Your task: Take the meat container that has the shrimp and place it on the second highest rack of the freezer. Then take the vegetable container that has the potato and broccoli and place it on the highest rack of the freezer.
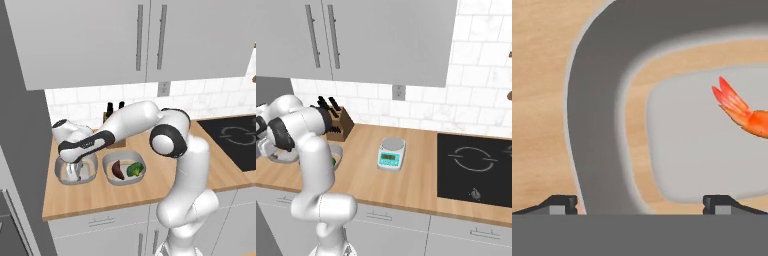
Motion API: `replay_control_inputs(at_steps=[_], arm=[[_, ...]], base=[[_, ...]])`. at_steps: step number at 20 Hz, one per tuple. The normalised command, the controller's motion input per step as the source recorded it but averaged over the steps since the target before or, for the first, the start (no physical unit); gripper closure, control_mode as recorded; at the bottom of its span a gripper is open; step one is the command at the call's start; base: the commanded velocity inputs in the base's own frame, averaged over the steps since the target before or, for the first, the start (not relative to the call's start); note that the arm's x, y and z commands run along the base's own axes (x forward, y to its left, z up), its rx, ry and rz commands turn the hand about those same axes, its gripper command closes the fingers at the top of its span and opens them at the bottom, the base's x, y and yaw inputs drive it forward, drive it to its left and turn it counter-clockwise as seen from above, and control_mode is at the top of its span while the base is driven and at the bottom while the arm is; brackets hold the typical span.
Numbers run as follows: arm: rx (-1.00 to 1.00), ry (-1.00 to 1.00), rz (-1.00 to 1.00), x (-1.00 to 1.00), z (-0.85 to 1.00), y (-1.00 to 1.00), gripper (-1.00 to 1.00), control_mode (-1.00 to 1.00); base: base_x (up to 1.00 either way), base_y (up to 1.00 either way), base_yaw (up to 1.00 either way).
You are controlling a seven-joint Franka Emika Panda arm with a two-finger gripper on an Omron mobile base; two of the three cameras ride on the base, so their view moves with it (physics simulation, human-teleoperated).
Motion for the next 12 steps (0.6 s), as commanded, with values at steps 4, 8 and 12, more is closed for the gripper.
replay_control_inputs(at_steps=[4, 8, 12], arm=[[0.00, 0.01, 0.00, 0.18, -0.38, 0.07, -1.00, -1.00], [0.00, 0.00, 0.00, 0.03, -0.18, 0.01, -1.00, -1.00], [0.00, 0.00, 0.00, -0.04, 0.00, 0.00, -1.00, -1.00]], base=[[0.00, 0.00, 0.00], [0.00, 0.00, 0.00], [0.00, 0.00, 0.00]])
